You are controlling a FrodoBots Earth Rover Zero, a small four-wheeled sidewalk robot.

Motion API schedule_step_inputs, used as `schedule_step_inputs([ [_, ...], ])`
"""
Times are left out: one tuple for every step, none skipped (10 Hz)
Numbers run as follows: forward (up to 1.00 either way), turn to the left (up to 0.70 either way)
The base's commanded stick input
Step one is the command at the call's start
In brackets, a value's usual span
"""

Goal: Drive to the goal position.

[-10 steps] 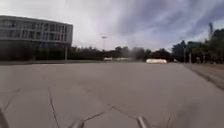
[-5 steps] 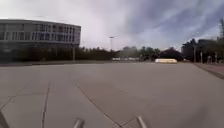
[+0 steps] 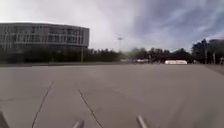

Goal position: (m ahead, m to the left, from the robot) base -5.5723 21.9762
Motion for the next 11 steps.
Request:
schedule_step_inputs([
  [1.0, 0.27],
  [1.0, 0.27],
  [1.0, 0.27],
  [1.0, 0.27],
  [1.0, 0.27],
  [1.0, 0.27],
  [1.0, 0.27],
  [1.0, 0.27],
  [1.0, 0.27],
  [1.0, 0.27],
  [1.0, 0.27],
])
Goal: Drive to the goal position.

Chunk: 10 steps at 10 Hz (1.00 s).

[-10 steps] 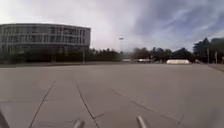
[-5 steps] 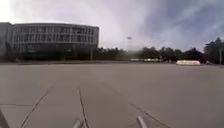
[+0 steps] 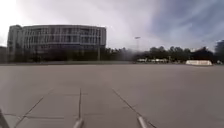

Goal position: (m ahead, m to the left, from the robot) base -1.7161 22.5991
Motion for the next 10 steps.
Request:
schedule_step_inputs([
  [1.0, 0.27],
  [1.0, 0.27],
  [1.0, 0.27],
  [1.0, 0.27],
  [0.8, 0.31],
  [0.24, 0.41],
  [0.0, 0.45],
  [0.0, 0.45],
  [0.0, 0.45],
  [0.0, 0.45],
])
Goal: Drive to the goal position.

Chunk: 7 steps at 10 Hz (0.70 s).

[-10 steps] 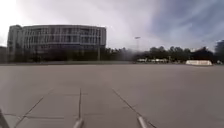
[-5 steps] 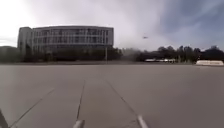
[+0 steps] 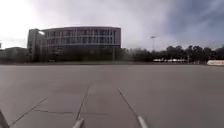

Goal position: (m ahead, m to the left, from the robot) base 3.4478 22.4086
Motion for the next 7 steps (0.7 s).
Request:
schedule_step_inputs([
  [0.0, 0.45],
  [0.0, 0.45],
  [0.0, 0.45],
  [0.0, 0.45],
  [0.0, 0.45],
  [0.0, 0.45],
  [0.0, 0.45],
])
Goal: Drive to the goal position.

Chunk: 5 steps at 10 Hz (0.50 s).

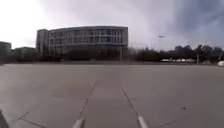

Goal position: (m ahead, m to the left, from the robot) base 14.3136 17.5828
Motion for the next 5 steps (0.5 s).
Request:
schedule_step_inputs([
  [0.0, 0.45],
  [0.0, 0.45],
  [0.0, 0.45],
  [0.0, 0.45],
  [0.0, 0.45],
])
